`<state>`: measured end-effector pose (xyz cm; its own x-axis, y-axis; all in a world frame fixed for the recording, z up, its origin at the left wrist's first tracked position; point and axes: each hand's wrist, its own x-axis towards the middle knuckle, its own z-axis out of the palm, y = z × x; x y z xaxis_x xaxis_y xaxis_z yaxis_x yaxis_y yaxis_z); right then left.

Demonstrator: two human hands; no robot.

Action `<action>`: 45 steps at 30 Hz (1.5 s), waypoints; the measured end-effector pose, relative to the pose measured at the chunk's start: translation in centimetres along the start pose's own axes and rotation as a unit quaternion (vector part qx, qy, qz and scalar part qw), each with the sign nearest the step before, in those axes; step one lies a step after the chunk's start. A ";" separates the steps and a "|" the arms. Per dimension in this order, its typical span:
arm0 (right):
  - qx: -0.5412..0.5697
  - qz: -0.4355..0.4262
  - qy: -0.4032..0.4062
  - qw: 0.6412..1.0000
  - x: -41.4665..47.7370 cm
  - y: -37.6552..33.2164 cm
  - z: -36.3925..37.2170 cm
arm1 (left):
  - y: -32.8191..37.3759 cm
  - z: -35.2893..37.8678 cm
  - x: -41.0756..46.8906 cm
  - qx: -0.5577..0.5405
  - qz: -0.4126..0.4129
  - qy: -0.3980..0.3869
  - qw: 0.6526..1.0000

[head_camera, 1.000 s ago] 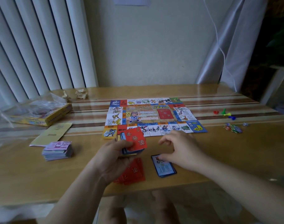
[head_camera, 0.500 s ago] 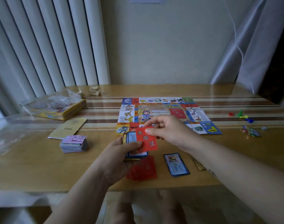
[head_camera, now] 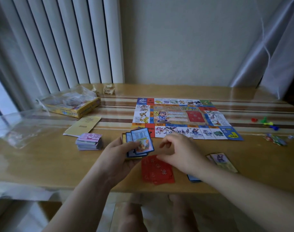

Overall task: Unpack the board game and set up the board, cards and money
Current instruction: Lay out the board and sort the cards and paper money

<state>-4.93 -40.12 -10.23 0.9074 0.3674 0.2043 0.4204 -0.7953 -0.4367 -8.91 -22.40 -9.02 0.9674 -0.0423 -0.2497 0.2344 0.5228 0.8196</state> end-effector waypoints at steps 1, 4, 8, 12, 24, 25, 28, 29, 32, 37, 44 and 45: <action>0.048 0.001 0.020 0.999 0.1 0.1 -0.5 | -0.2 0.3 -0.1 0.008 0.001 -0.012 1.000; 0.268 0.043 0.036 0.962 0.5 0.0 -2.4 | -0.7 1.3 -0.1 0.027 -0.005 -0.039 0.999; 0.316 0.051 0.003 0.947 0.3 0.2 -3.4 | -1.4 3.1 0.0 0.069 -0.013 -0.083 0.994; 0.330 0.073 -0.001 0.941 -0.1 1.2 -3.4 | -2.2 4.5 0.5 0.091 0.001 -0.060 0.994; 0.368 0.120 0.027 0.921 -1.0 3.2 -5.0 | -2.7 5.8 0.6 0.067 -0.003 -0.086 0.994; 0.365 0.121 0.029 0.923 -1.0 3.2 -5.0 | -2.8 5.8 0.7 0.064 0.001 -0.080 0.995; 0.360 0.126 0.028 0.924 -1.1 3.3 -5.5 | -2.9 5.9 0.8 0.067 -0.001 -0.065 0.996; 0.358 0.125 0.027 0.925 -1.2 3.4 -5.6 | -2.9 5.8 0.9 0.064 -0.002 -0.057 0.996; 0.344 0.130 0.028 0.929 -1.4 3.8 -6.0 | -2.6 5.3 1.4 0.028 0.008 -0.024 0.999; 0.169 0.121 -0.083 0.975 -2.6 4.5 -5.6 | -1.5 4.3 2.0 -0.027 0.031 0.012 0.999; -0.098 0.094 -0.029 0.990 -3.4 4.6 -3.9 | -2.1 4.5 1.9 -0.007 0.004 0.000 1.000; -0.109 0.083 -0.012 0.990 -3.5 4.6 -4.0 | -2.3 4.7 1.9 0.003 -0.002 -0.004 1.000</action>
<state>-6.17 -46.95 -9.45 0.9646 0.2326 0.1242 0.2580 -0.9300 -0.2618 -7.19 -27.71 -8.98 0.9671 -0.0522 -0.2491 0.2396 0.5170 0.8218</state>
